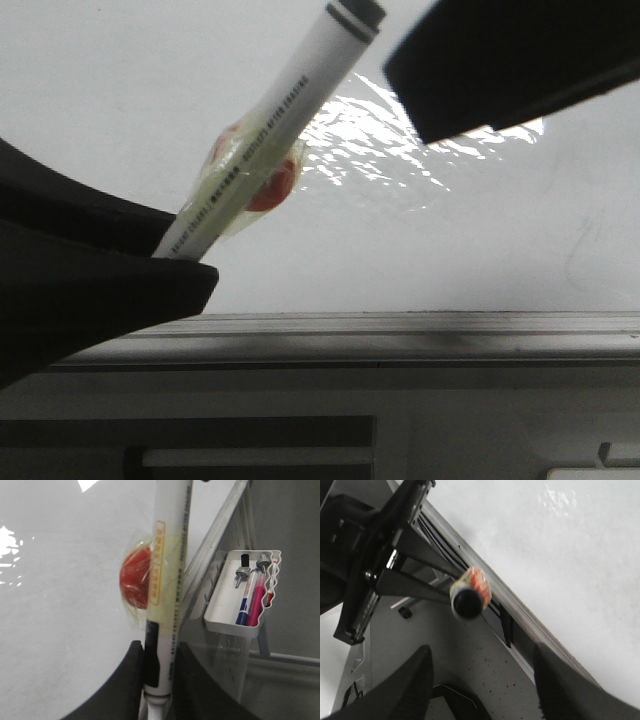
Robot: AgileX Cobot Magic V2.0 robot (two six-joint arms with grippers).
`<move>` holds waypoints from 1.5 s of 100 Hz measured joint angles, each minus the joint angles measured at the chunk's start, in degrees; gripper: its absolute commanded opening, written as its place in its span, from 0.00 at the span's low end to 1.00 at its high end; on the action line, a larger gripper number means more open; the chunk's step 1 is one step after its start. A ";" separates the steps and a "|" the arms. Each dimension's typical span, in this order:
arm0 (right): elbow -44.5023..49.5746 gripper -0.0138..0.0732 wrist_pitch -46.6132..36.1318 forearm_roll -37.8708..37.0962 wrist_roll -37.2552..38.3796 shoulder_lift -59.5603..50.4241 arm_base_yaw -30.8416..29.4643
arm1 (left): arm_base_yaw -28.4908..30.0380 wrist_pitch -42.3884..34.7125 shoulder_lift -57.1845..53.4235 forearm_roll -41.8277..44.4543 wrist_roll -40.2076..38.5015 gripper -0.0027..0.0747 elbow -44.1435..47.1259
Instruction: Write number 9 on whiteboard
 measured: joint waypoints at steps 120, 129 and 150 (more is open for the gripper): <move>-6.60 0.09 0.49 5.92 -0.21 10.67 -0.28 | 0.00 3.45 -4.19 -6.57 3.77 0.40 0.00; -6.60 0.09 0.49 5.81 -0.21 8.68 -1.96 | 0.00 4.70 -9.13 -14.56 7.52 0.40 0.00; -8.22 0.11 0.60 5.81 -0.21 5.33 -8.01 | 0.00 4.14 -21.19 -33.36 19.89 0.40 0.10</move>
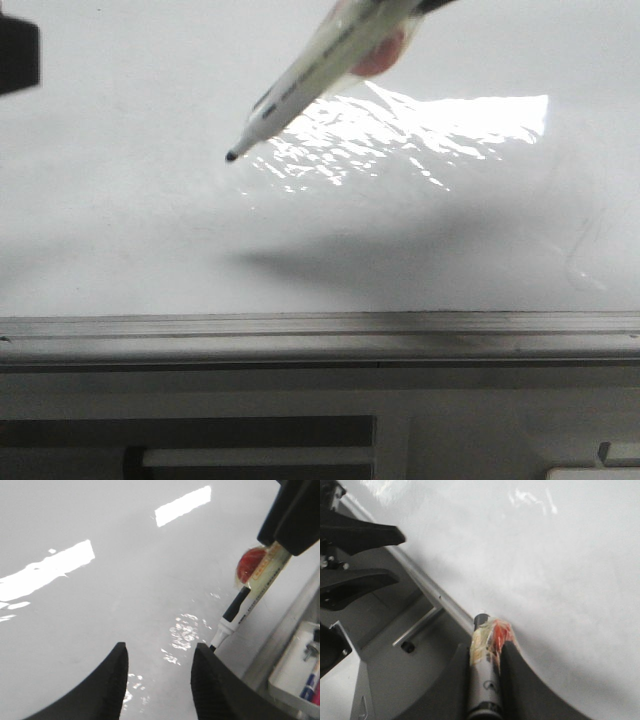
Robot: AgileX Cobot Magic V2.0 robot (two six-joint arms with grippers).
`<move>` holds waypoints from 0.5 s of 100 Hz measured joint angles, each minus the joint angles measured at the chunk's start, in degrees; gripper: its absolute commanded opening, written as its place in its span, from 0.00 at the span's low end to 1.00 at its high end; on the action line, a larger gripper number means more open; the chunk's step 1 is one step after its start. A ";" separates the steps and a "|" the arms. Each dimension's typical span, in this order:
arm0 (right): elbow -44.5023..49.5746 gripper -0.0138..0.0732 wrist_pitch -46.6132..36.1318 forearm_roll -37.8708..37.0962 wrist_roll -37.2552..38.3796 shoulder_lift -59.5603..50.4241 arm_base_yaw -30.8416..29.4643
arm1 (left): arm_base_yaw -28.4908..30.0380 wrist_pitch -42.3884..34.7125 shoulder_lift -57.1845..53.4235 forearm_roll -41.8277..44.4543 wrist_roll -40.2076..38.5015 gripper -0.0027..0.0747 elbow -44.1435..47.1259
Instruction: Write number 9 on whiteboard
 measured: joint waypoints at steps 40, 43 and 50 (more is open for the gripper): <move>-9.46 0.11 1.96 -1.53 0.00 6.54 -8.37 | 0.00 -1.09 -3.02 -5.60 3.44 0.40 0.00; -9.88 0.11 2.07 -1.67 0.00 7.62 -8.50 | 0.00 -1.09 -3.02 -5.60 3.44 0.40 0.00; -10.65 0.11 2.33 -1.72 0.00 9.86 -8.59 | 0.00 -1.09 -3.02 -5.68 3.44 0.40 0.00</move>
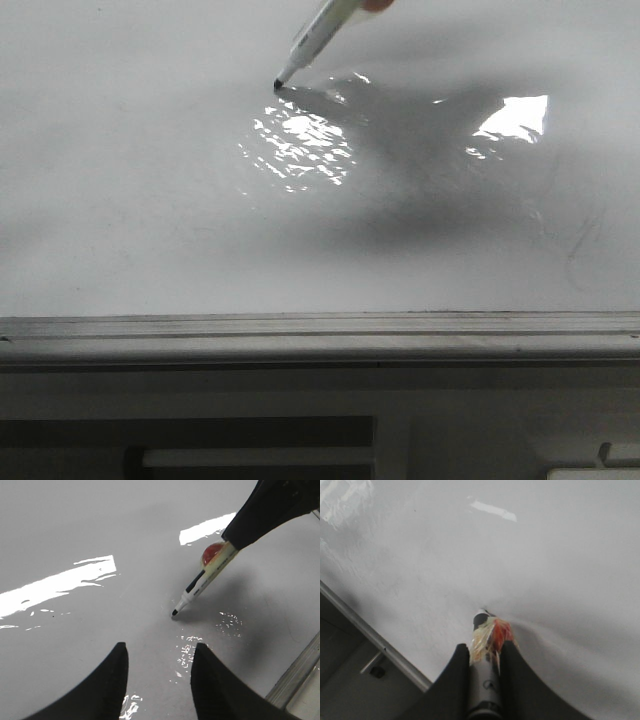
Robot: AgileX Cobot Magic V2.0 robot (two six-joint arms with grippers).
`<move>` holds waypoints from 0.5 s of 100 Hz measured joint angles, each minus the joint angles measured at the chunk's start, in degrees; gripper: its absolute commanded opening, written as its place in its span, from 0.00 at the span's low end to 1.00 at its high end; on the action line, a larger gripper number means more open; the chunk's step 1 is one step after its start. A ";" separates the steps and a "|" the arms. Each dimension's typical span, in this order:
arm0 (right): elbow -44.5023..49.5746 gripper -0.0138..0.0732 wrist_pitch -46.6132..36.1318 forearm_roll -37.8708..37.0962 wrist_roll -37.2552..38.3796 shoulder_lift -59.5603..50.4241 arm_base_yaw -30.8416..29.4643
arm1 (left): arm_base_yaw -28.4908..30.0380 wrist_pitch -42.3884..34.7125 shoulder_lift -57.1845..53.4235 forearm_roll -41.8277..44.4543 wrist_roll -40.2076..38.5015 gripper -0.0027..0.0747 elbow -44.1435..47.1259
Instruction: Write number 9 on whiteboard
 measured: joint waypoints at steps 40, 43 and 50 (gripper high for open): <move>-0.87 0.11 5.86 -1.30 1.35 2.44 2.29 | 0.00 0.00 0.00 -0.16 0.12 0.40 0.00; -1.06 0.11 6.01 -2.32 1.81 2.09 2.17 | 0.00 0.00 0.00 -0.16 0.12 0.40 0.00; -2.75 0.11 6.07 -4.18 2.34 1.54 1.58 | 0.00 0.00 0.00 -0.16 0.23 0.40 0.00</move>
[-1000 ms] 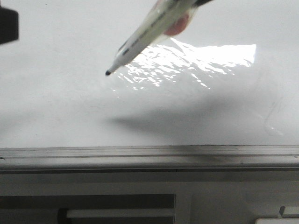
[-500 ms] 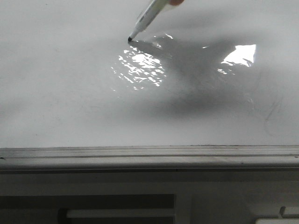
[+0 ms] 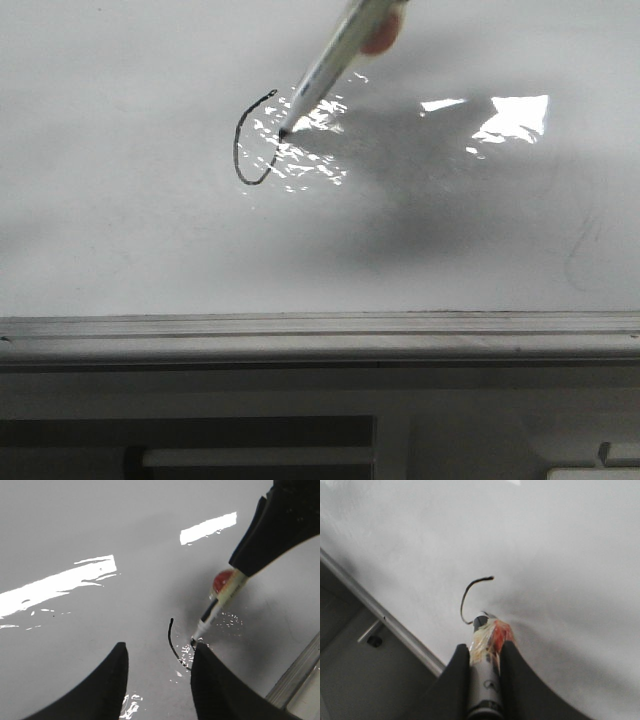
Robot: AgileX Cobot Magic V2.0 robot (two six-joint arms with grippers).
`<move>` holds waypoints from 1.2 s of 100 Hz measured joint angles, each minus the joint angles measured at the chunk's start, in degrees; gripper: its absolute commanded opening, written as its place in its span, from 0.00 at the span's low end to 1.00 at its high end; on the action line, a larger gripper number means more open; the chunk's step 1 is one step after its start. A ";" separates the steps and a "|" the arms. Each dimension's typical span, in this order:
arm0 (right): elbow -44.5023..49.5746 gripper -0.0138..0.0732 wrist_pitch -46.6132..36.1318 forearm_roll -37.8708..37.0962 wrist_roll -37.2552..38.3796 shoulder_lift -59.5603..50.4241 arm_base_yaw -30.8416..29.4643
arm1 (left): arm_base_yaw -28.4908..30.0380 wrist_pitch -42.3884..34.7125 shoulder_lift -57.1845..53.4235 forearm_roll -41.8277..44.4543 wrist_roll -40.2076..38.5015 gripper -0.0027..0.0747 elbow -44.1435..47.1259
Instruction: Write number 9 on whiteboard
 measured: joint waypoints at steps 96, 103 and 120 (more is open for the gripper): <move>4.35 0.11 2.81 2.60 4.68 0.06 11.47 | -3.78 7.78 15.72 8.78 0.08 0.40 -3.78; 4.35 0.11 2.81 2.95 5.23 0.06 12.09 | -5.17 7.02 19.19 9.27 0.08 0.40 -5.60; 4.35 0.11 2.92 3.45 6.58 0.06 12.43 | -6.78 3.60 24.88 9.49 0.08 0.40 -7.58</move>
